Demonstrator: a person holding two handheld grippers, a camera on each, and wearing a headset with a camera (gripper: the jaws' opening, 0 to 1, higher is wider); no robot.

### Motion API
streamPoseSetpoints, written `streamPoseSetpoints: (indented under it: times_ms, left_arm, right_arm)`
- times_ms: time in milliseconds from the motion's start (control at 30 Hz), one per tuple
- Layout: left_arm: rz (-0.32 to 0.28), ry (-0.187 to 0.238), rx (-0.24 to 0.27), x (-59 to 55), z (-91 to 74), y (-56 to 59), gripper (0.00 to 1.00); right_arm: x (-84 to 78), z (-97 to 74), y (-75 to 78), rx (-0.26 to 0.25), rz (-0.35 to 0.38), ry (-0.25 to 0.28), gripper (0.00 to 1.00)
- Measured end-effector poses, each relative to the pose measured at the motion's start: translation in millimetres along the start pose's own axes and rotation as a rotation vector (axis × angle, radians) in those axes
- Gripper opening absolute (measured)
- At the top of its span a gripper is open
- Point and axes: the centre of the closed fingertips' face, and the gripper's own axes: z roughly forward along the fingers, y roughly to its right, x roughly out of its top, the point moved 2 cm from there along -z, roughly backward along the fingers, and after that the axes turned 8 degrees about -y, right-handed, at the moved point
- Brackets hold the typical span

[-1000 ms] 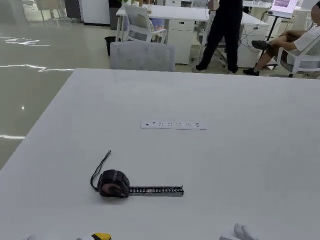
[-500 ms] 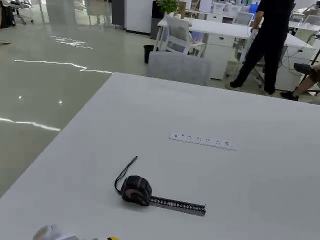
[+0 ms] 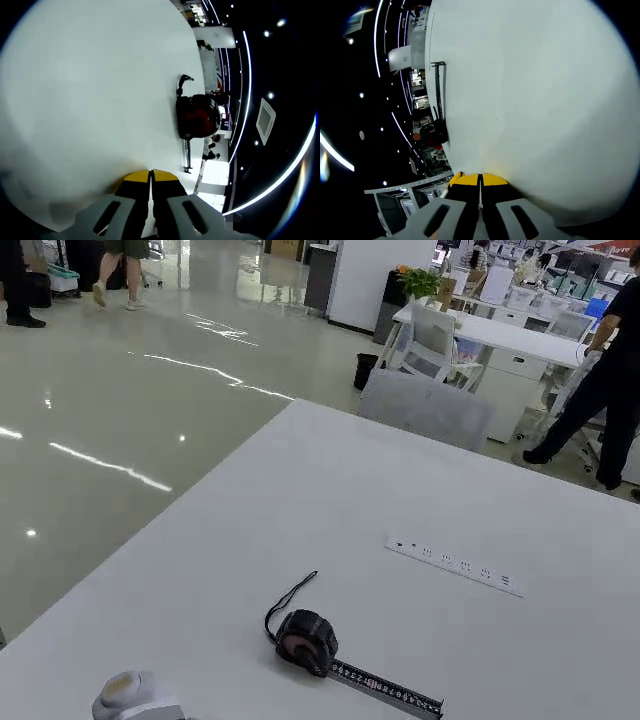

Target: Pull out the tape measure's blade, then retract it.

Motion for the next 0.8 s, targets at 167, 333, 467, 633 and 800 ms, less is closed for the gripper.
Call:
streamPoseSetpoints:
  times_ms: [167,333,467,633,800]
  left_arm:
    - [-0.01,0.005,0.001,-1.5,0.7,1.8,0.0]
    - [-0.02,0.01,-0.004,1.3,1.9,-0.4,0.0]
    - [-0.035,0.01,-0.008,1.2,2.2,-0.5,0.0]
    - [-0.048,0.006,-0.009,1.4,2.2,-0.6,0.0]
    - [-0.061,0.007,-0.017,-1.5,2.7,1.7,0.0]
  right_arm:
    - [4.9,0.6,3.3,-0.005,-0.008,0.001,0.0]
    - [5.2,0.3,5.8,-0.013,-0.014,0.001,0.0]
    - [4.3,-0.1,6.2,-0.012,-0.013,0.002,0.0]
    - [4.3,0.2,7.1,-0.007,-0.005,0.002,0.0]
    - [9.7,1.2,12.0,-0.005,0.0,0.0,0.0]
